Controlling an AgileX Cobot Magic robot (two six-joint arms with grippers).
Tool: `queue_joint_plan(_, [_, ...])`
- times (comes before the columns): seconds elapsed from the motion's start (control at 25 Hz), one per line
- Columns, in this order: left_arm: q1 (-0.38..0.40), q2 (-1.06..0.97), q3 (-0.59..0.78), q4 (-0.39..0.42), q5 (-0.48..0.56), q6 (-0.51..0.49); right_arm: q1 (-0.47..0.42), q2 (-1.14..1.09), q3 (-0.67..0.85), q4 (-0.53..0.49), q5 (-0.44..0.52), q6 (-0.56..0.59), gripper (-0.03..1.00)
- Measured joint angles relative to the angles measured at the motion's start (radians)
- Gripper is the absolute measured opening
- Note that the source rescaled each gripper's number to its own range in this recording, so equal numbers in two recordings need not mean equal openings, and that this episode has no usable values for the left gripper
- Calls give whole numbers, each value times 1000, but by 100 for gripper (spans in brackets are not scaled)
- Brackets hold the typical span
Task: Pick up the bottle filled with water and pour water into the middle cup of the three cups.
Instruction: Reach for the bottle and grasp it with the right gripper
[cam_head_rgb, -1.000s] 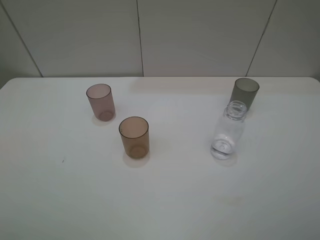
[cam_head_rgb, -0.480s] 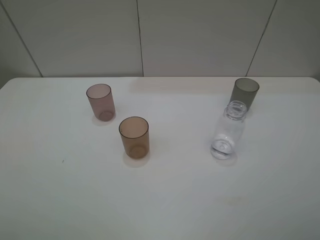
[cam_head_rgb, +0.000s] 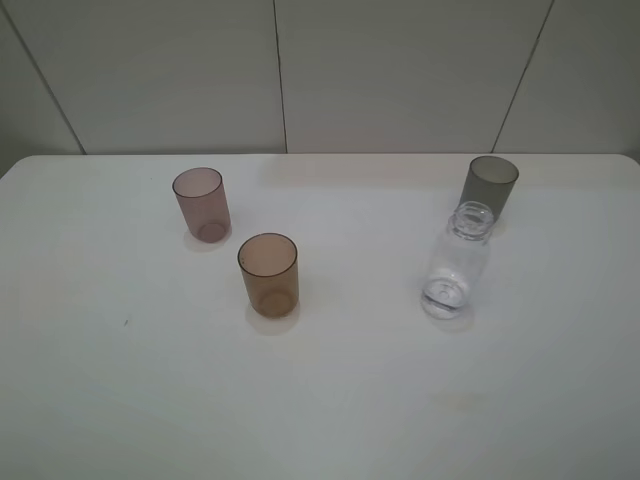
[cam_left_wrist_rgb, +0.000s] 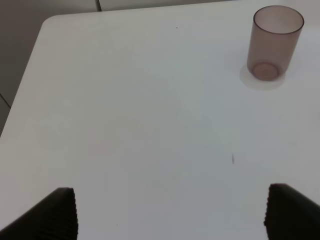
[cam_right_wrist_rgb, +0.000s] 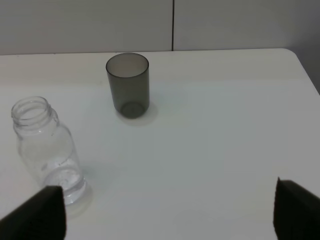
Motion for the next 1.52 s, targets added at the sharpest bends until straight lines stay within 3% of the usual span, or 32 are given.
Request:
queue_joint_plan(0.32, [0, 0, 0, 0, 0, 0, 0, 39, 0, -12, 0, 0, 81])
queue_joint_plan(0.6, [0, 0, 0, 0, 0, 0, 0, 189, 0, -170, -7, 11, 81])
queue_joint_plan(0.72, [0, 0, 0, 0, 0, 0, 0, 250, -1, -211, -52, 24, 81])
queue_joint_plan(0.8, [0, 0, 0, 0, 0, 0, 0, 299, -1, -209, -127, 27, 81])
queue_joint_plan(1.0, [0, 0, 0, 0, 0, 0, 0, 456, -7, -112, -430, 30, 81])
queue_joint_plan(1.2, [0, 0, 0, 0, 0, 0, 13, 655, -10, -31, -601, 30, 81])
queue_joint_plan(1.52, [0, 0, 0, 0, 0, 0, 274, 761, 88, 5, -869, 42, 81])
